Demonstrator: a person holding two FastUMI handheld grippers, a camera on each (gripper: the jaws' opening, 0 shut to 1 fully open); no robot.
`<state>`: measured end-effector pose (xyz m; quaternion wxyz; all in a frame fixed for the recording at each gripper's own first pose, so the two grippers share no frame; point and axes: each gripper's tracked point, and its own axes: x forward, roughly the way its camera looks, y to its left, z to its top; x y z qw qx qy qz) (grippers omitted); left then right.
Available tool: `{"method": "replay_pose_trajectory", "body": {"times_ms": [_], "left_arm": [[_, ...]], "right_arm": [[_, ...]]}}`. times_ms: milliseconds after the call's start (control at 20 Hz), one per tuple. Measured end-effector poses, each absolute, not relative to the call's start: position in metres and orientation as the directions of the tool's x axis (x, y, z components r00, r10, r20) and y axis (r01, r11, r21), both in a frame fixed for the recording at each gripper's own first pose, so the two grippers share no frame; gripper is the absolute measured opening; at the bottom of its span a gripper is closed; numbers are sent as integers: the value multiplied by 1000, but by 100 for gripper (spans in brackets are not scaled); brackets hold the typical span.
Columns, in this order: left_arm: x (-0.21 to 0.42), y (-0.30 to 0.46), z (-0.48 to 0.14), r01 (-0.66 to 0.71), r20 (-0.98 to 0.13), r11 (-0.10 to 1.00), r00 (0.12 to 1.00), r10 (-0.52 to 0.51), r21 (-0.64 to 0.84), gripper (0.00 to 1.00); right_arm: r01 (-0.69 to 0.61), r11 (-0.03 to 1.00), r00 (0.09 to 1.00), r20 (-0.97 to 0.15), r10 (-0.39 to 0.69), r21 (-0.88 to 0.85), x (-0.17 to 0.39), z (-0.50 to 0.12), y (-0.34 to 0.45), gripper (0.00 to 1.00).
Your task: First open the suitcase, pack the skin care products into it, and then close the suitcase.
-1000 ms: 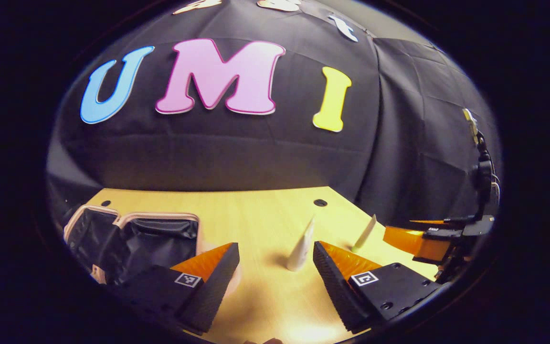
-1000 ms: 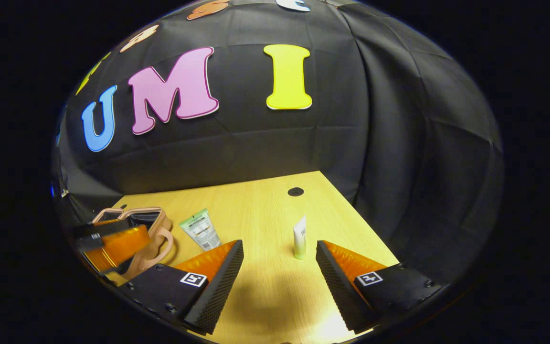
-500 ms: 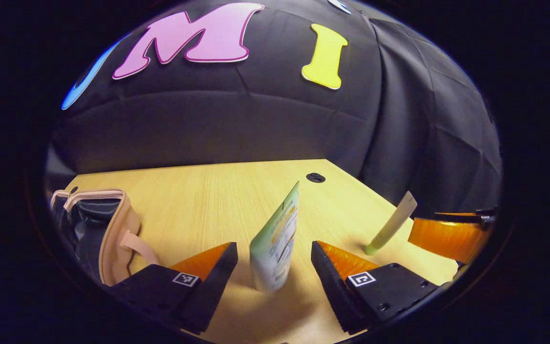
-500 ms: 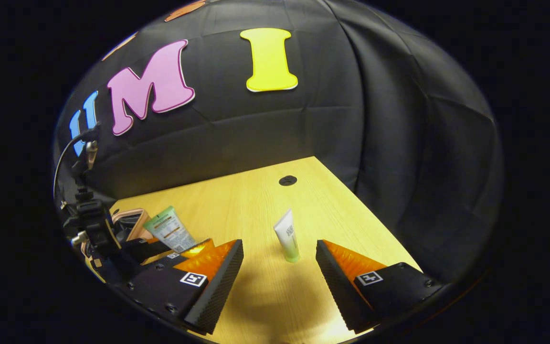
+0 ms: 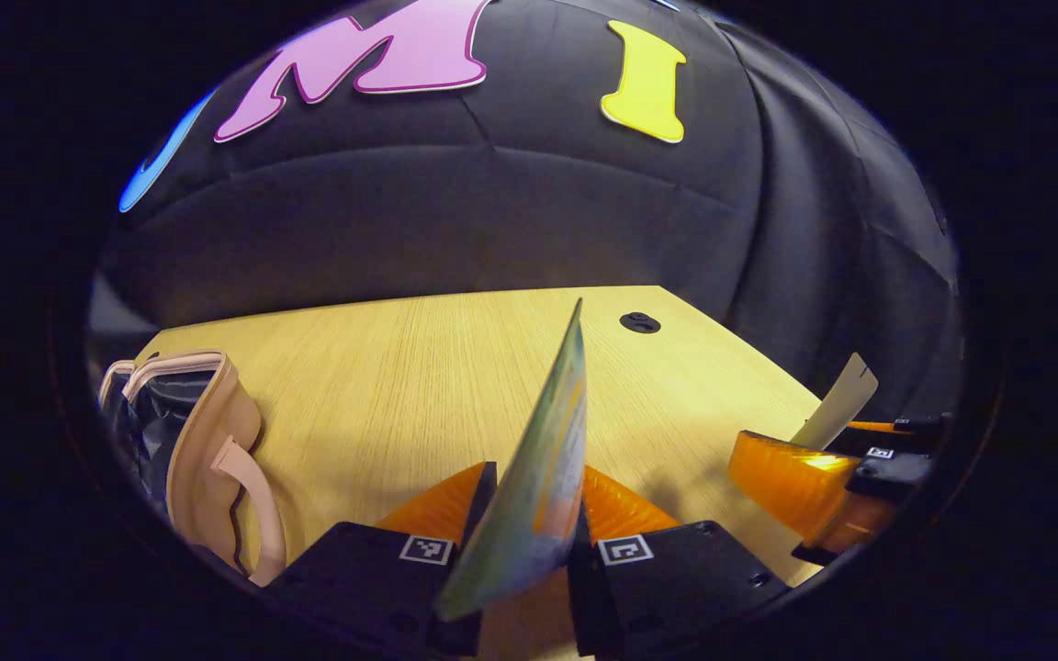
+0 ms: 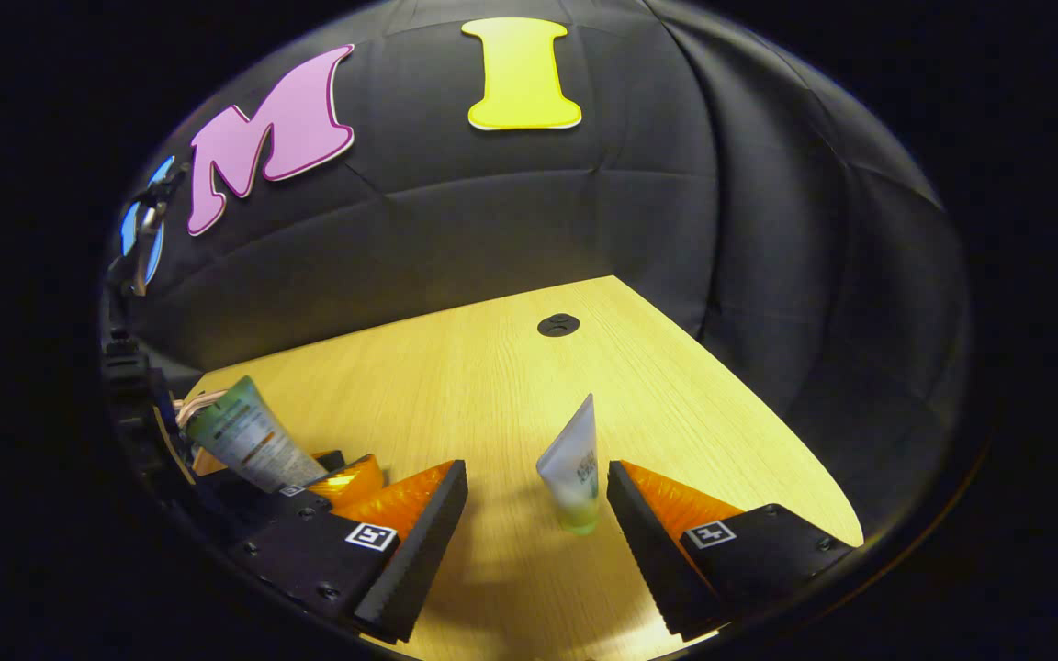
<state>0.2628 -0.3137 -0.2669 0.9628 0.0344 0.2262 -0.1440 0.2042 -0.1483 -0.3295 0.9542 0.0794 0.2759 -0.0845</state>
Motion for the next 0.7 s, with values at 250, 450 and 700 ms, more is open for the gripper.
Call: {"method": "replay_pose_trajectory", "body": {"times_ms": [250,450,700], "left_arm": [[263,-314,-268,302,-443,953,855,-269,5,42],[263,-315,-268,311,-438,951,855,-278,4,45],[258,-309,-263,311,-422,950,859,-291,-21,42]], "right_arm": [[256,965,822,-536,-190,50,222,-349,-168,81],[250,968,820,-533,-207,10,229,-355,-173,27],[167,986,844,-513,-156,-25,211,-329,-159,29]]}}
